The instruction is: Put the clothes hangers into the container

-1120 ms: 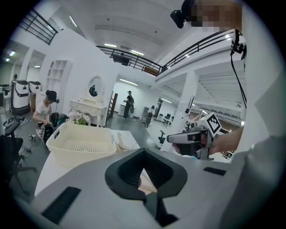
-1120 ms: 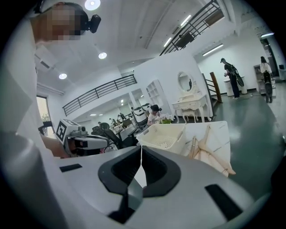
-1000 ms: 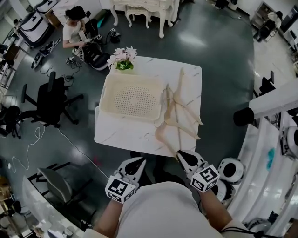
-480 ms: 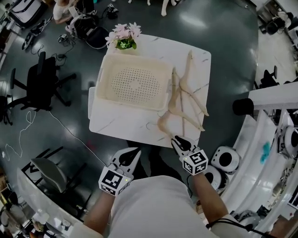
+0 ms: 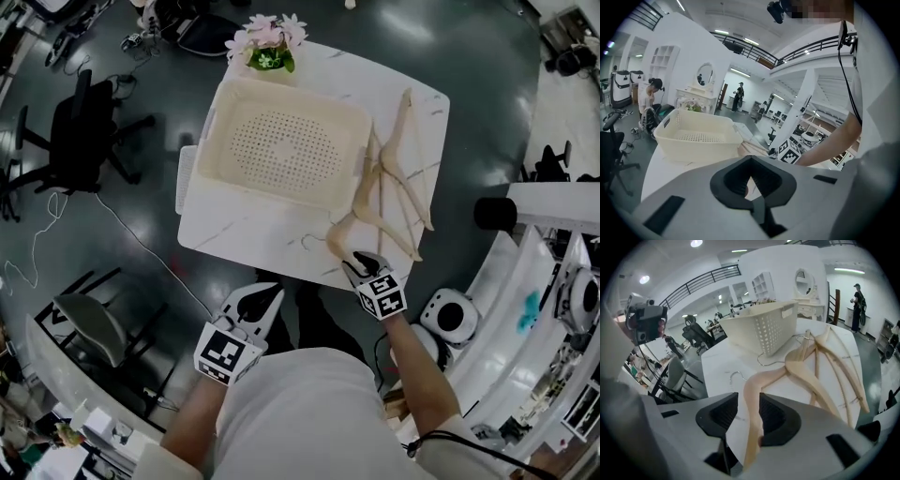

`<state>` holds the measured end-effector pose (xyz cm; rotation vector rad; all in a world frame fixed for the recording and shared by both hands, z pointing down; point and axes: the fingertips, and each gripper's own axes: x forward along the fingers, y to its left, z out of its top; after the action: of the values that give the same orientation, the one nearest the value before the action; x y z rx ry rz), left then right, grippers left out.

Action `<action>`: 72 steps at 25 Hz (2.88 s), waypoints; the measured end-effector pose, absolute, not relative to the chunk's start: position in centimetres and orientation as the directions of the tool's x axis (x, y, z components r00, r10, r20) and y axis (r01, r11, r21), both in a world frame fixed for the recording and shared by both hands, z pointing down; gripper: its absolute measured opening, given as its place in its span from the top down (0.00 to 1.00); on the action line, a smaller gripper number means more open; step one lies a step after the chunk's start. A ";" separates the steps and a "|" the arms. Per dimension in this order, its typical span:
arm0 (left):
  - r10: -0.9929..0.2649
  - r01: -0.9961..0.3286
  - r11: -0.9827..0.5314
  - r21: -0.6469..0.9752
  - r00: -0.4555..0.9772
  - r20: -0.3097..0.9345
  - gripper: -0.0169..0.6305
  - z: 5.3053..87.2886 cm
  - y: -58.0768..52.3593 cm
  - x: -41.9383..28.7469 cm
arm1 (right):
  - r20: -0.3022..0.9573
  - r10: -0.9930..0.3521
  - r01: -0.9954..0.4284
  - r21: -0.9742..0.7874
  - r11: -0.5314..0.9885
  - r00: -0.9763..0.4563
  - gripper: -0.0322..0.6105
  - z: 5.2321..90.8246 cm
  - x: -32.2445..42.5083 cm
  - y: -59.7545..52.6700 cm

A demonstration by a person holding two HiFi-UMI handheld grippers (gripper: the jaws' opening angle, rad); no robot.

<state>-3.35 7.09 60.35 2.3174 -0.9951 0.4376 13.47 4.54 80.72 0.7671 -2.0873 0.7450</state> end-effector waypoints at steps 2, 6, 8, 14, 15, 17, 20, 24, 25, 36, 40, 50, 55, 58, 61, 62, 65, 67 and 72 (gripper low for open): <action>-0.552 -0.744 -0.547 0.385 0.666 0.502 0.96 60.8 6.9 -3.6 | 0.839 -0.236 -0.713 -0.230 0.662 -0.491 0.71 82.1 13.4 4.4; -0.560 -0.758 -0.529 0.382 0.650 0.515 0.96 61.4 6.6 -4.5 | 0.885 -0.182 -0.684 -0.185 0.706 -0.428 0.70 84.8 13.1 4.6; -0.562 -0.769 -0.512 0.382 0.637 0.528 0.96 61.8 6.7 -5.1 | 0.906 -0.184 -0.667 -0.131 0.734 -0.381 0.69 85.7 13.0 4.9; -0.585 -0.797 -0.469 0.382 0.604 0.542 0.96 62.5 6.9 -6.9 | 0.919 -0.252 -0.645 -0.004 0.764 -0.304 0.74 86.3 12.4 5.2; -0.586 -0.799 -0.465 0.381 0.600 0.544 0.96 62.6 7.0 -7.1 | 0.919 -0.246 -0.644 -0.010 0.765 -0.307 0.75 86.3 12.3 5.3; -0.588 -0.802 -0.460 0.381 0.597 0.546 0.96 62.5 7.3 -7.3 | 0.921 -0.218 -0.636 -0.041 0.771 -0.323 0.75 86.0 12.2 5.8; -0.591 -0.804 -0.459 0.377 0.594 0.546 0.96 62.1 7.7 -7.4 | 0.912 -0.175 -0.623 -0.104 0.776 -0.370 0.75 84.6 11.8 6.6; -0.597 -0.806 -0.459 0.374 0.591 0.542 0.96 61.6 8.4 -7.1 | 0.882 -0.135 -0.603 -0.189 0.775 -0.451 0.74 81.6 11.1 7.9; -0.597 -0.806 -0.458 0.374 0.591 0.543 0.96 61.6 8.7 -6.9 | 0.873 -0.117 -0.594 -0.219 0.774 -0.473 0.74 80.9 10.8 8.5; -0.613 -0.814 -0.463 0.351 0.581 0.536 0.96 60.4 11.4 -5.6 | 0.756 0.045 -0.457 -0.441 0.772 -0.654 0.74 75.1 7.7 14.1; -0.634 -0.827 -0.448 0.339 0.562 0.532 0.96 59.8 12.5 -5.5 | 0.701 0.089 -0.417 -0.516 0.748 -0.708 0.74 73.1 7.3 15.5; -0.696 -0.859 -0.415 0.301 0.512 0.503 0.96 57.5 14.2 -5.5 | 0.558 0.188 -0.316 -0.680 0.661 -0.808 0.74 68.5 7.4 16.4; -0.726 -0.877 -0.391 0.279 0.480 0.493 0.96 56.5 14.1 -6.2 | 0.503 0.232 -0.250 -0.715 0.653 -0.833 0.75 66.3 7.5 16.2; -0.738 -0.888 -0.370 0.274 0.460 0.493 0.96 56.5 14.1 -6.7 | 0.459 0.263 -0.197 -0.736 0.648 -0.849 0.75 64.5 7.6 15.9; -0.751 -0.897 -0.342 0.279 0.439 0.493 0.96 56.7 14.1 -7.4 | 0.390 0.340 -0.093 -0.763 0.639 -0.856 0.75 61.6 7.8 16.6; -0.755 -0.900 -0.331 0.282 0.432 0.493 0.96 56.7 14.1 -7.7 | 0.366 0.367 -0.056 -0.769 0.637 -0.855 0.74 60.5 7.8 16.8; -0.765 -0.909 -0.299 0.289 0.409 0.497 0.96 57.0 14.2 -8.6 | 0.316 0.410 0.028 -0.763 0.646 -0.856 0.74 57.3 7.4 16.9; -0.768 -0.916 -0.281 0.287 0.394 0.505 0.96 57.2 13.9 -9.2 | 0.309 0.411 0.052 -0.743 0.667 -0.858 0.75 55.7 6.8 16.0; -0.782 -0.918 -0.270 0.290 0.385 0.491 0.96 56.5 12.4 -10.1 | 0.318 0.402 0.074 -0.699 0.712 -0.859 0.75 53.6 4.5 12.5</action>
<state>-10.12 12.35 56.49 2.1195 -1.4552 0.3398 4.50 12.48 53.62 -0.3657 -2.4648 0.9782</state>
